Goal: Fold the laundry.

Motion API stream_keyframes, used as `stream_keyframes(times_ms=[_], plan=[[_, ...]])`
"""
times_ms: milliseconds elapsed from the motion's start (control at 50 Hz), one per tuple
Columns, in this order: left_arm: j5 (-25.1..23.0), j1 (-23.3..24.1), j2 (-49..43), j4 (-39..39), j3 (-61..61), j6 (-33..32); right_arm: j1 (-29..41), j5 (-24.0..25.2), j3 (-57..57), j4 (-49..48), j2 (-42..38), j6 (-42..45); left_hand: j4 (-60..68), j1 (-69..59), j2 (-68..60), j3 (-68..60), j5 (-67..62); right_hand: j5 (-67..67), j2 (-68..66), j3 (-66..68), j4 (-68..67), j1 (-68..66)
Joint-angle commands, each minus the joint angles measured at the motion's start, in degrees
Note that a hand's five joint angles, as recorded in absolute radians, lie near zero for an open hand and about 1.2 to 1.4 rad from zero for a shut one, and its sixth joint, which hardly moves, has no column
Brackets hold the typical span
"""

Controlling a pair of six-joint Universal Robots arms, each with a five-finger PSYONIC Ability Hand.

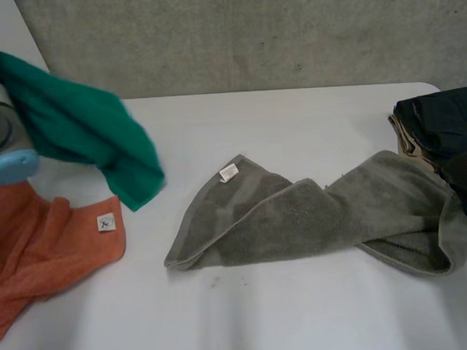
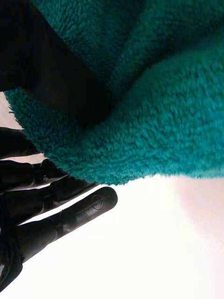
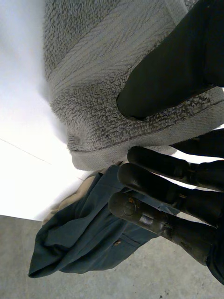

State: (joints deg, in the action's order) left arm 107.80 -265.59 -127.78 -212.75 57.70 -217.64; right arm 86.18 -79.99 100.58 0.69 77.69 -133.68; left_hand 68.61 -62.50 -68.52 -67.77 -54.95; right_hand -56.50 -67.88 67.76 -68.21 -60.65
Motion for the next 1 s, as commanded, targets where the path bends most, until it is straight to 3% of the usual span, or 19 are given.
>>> stream_keyframes(times_ms=[20, 80, 120, 140, 160, 280, 420, 580, 740, 880, 940, 1000], plan=[[1.8, -2.1, -0.1, -6.8, 1.6, -8.1, 0.5, 0.3, 0.5, 0.0, 0.0, 0.0, 11.4, -17.5, -11.5, -12.2, -15.0, -13.5, -12.1, 12.2, -11.8, -19.4], [1.5, -2.0, 0.2, -9.1, 3.8, -7.9, 0.6, 0.3, 0.6, 0.0, 0.0, 0.0, 7.1, -13.2, -7.2, -7.9, -10.7, -13.5, -12.1, 12.2, -11.8, -19.4], [1.1, -1.7, 0.2, -9.6, 5.3, -8.2, 0.5, 0.4, 0.8, 0.0, 0.0, 0.0, -22.2, 16.1, 22.1, 21.4, 18.6, -13.5, -12.1, 12.2, -11.8, -19.4], [0.4, -1.3, 0.2, -9.6, 6.4, -8.5, 0.5, 0.4, 0.8, 0.0, 0.0, 0.0, -54.2, 48.1, 54.1, 53.4, 50.5, -13.5, -12.1, 12.2, -11.8, -19.4], [0.0, -0.7, 0.2, -9.3, 6.6, -8.5, 0.6, 0.4, 0.8, 0.0, 0.0, 0.0, -58.6, 52.5, 58.5, 57.8, 55.0, -13.5, -12.1, 12.2, -11.8, -19.4], [-4.3, 3.8, 0.4, -5.1, 10.6, -8.2, 0.6, 0.4, 1.0, 0.0, 0.0, 0.0, -58.6, 52.5, 58.5, 57.8, 55.0, -13.5, -12.1, 12.2, -11.8, -19.4], [-14.5, 8.2, -0.1, 8.2, 13.8, -5.7, 0.4, 0.4, 1.2, 0.0, 0.0, 0.0, -58.2, 52.1, 58.1, 57.4, 54.6, -13.5, -12.1, 12.2, -11.8, -19.4], [-18.9, 9.6, -1.6, 18.2, 14.0, 4.6, 0.8, 1.0, 1.1, 0.1, 0.2, -2.1, -57.4, 51.3, 57.3, 56.6, 53.7, -13.5, -12.1, 12.2, -11.8, -19.4], [-25.5, 18.8, 0.0, 23.5, 16.0, 17.1, 1.4, 1.9, 1.0, 0.6, 0.8, -2.4, -57.6, 51.4, 57.5, 56.7, 53.9, -13.5, -12.1, 12.2, -11.8, -19.4], [-24.4, 28.9, 0.8, 34.4, 15.3, 21.2, 1.5, 1.9, 1.2, 0.6, 0.8, -2.1, -49.2, 43.1, 49.1, 48.3, 45.5, -13.5, -12.1, 12.2, -11.8, -19.4], [-19.5, 30.5, 0.8, 37.8, 15.2, 21.8, 1.5, 1.9, 1.2, 0.6, 0.8, -2.1, -43.3, 37.2, 43.2, 42.4, 39.6, -13.5, -12.1, 12.2, -11.8, -19.4], [-9.8, 31.1, 1.6, 38.2, 15.8, 22.5, 1.5, 1.9, 1.6, 0.5, 0.7, -2.1, -41.9, 35.8, 41.8, 41.1, 38.3, -13.5, -12.1, 12.2, -11.8, -19.4]])
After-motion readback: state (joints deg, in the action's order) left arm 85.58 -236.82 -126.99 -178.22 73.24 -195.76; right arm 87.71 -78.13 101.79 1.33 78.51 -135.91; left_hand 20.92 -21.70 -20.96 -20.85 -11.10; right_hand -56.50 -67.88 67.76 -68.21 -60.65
